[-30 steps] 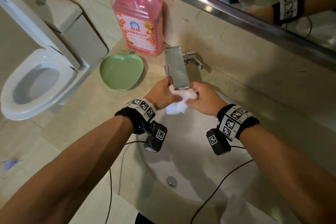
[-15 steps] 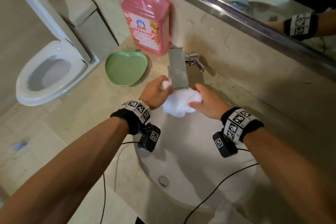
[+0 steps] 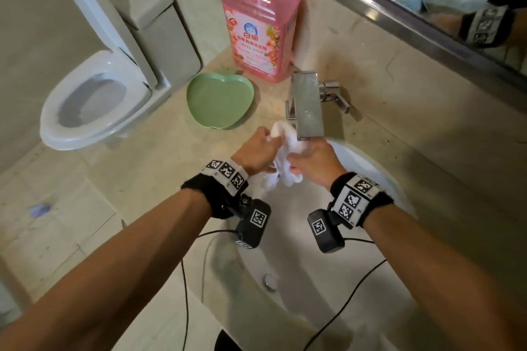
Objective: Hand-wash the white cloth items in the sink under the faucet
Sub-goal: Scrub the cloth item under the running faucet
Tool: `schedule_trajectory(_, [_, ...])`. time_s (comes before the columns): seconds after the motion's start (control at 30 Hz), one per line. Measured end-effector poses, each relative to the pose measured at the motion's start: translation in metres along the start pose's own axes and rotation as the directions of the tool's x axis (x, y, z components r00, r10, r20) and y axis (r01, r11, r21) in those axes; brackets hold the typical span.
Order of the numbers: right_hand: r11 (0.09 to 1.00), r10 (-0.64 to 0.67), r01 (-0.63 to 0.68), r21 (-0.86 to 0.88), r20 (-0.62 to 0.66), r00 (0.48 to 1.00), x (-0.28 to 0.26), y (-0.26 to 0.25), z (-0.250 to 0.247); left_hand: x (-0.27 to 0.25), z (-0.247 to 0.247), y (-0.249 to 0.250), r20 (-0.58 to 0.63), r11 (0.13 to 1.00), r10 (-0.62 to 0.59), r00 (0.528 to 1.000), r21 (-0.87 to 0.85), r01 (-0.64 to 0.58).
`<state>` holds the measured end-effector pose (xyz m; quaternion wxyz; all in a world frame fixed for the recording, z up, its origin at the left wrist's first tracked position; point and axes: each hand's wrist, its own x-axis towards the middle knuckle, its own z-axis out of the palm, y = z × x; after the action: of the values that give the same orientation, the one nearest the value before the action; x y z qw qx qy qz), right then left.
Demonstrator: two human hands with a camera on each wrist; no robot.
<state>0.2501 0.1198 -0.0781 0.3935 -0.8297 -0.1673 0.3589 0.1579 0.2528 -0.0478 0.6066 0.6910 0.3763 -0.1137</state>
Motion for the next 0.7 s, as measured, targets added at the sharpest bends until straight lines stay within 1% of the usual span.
schedule_trajectory(0.03, [1.000, -0.005, 0.005, -0.010, 0.036, 0.999, 0.000, -0.001, 0.002, -0.002, 0.001, 0.000, 0.040, 1.000, 0.021, 0.999, -0.020, -0.020])
schedule_trajectory(0.1, [0.993, -0.045, 0.053, -0.107, 0.074, 0.996, 0.001, -0.004, 0.003, -0.006, 0.004, -0.003, 0.114, 0.997, 0.079, 0.990, -0.003, -0.080])
schedule_trajectory(0.17, [0.989, -0.087, 0.090, -0.121, 0.037, 0.996, 0.003, -0.007, 0.000, -0.007, 0.006, -0.007, 0.152, 0.991, 0.124, 0.981, 0.023, -0.128])
schedule_trajectory(0.23, [0.997, -0.069, 0.070, -0.032, 0.016, 0.997, 0.006, -0.008, -0.007, -0.004, 0.005, -0.012, 0.109, 0.983, 0.156, 0.982, 0.077, -0.165])
schedule_trajectory(0.3, [0.996, -0.037, 0.034, 0.082, 0.033, 0.999, 0.005, -0.008, -0.015, 0.000, 0.003, -0.018, 0.067, 0.953, 0.220, 0.973, 0.199, -0.229])
schedule_trajectory(0.37, [0.990, -0.028, 0.020, 0.136, 0.051, 0.998, 0.002, -0.006, -0.023, 0.008, 0.003, -0.023, 0.113, 0.883, 0.279, 0.954, 0.359, -0.301])
schedule_trajectory(0.4, [0.986, -0.030, 0.019, 0.163, 0.065, 0.997, 0.000, -0.005, -0.027, 0.012, 0.004, -0.024, 0.150, 0.866, 0.278, 0.949, 0.388, -0.315])
schedule_trajectory(0.5, [0.951, -0.077, 0.042, 0.307, 0.101, 0.992, -0.004, 0.002, -0.037, 0.025, 0.012, -0.020, 0.249, 0.859, 0.288, 0.925, 0.360, -0.365])
schedule_trajectory(0.57, [0.942, -0.107, 0.067, 0.328, 0.107, 0.988, -0.005, 0.007, -0.044, 0.034, 0.017, -0.017, 0.274, 0.851, 0.240, 0.931, 0.401, -0.338])
schedule_trajectory(0.63, [0.951, -0.141, 0.107, 0.292, 0.098, 0.985, -0.006, 0.013, -0.052, 0.039, 0.023, -0.014, 0.262, 0.839, 0.181, 0.948, 0.462, -0.288])
schedule_trajectory(0.7, [0.962, -0.156, 0.125, 0.243, 0.111, 0.982, -0.009, 0.017, -0.060, 0.044, 0.030, -0.010, 0.202, 0.826, 0.191, 0.960, 0.496, -0.269])
